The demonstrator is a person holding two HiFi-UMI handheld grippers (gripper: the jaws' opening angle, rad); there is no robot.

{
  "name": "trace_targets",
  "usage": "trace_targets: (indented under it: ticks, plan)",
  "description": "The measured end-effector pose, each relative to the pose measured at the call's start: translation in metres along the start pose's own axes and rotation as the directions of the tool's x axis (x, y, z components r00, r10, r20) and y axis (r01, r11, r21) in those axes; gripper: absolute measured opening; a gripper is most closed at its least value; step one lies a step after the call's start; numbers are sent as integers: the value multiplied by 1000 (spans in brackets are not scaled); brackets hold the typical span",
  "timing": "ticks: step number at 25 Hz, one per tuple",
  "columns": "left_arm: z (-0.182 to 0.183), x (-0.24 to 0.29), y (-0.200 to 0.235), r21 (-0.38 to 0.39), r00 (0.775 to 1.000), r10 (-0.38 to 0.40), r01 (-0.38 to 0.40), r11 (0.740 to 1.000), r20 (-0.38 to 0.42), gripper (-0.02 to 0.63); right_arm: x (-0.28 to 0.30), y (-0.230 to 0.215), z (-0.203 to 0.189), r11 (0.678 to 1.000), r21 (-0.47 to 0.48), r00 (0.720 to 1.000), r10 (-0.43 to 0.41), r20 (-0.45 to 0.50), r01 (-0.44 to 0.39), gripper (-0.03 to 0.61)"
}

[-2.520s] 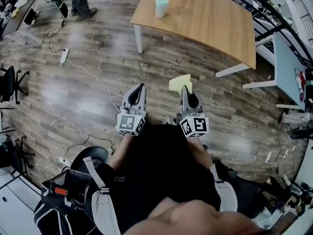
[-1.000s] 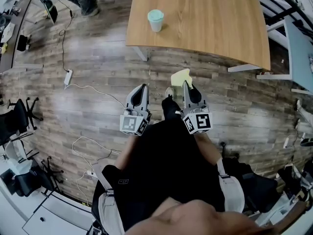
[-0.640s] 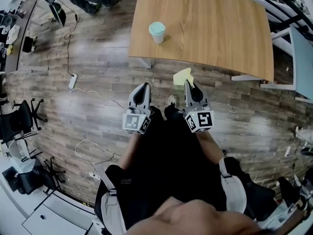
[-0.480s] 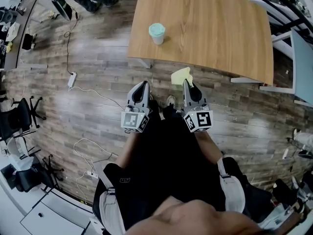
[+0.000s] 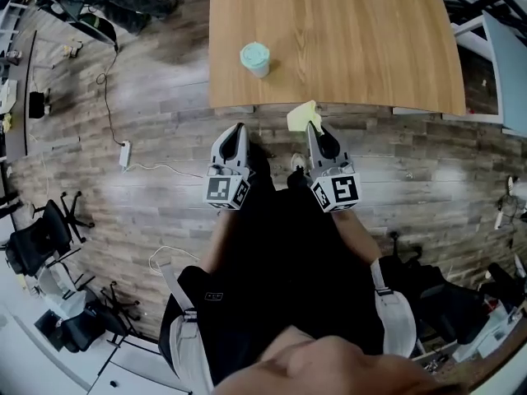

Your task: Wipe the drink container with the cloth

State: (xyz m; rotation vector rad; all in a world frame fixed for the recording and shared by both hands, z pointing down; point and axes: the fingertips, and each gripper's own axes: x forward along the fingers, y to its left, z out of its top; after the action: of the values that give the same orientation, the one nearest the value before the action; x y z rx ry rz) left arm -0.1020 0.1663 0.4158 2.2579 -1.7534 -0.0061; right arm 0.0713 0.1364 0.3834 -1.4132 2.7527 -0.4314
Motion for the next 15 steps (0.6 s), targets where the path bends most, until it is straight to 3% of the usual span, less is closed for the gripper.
trace_targets:
  ticks: [8, 15]
  plan:
    - [0, 51, 53, 1, 985, -157, 158, 988, -73, 26, 70, 15, -17, 996, 18, 996, -86, -33, 87, 43]
    - [-4, 97, 92, 32, 933, -329, 337, 941, -147, 26, 128, 22, -22, 983, -3, 982, -182, -49, 182, 43]
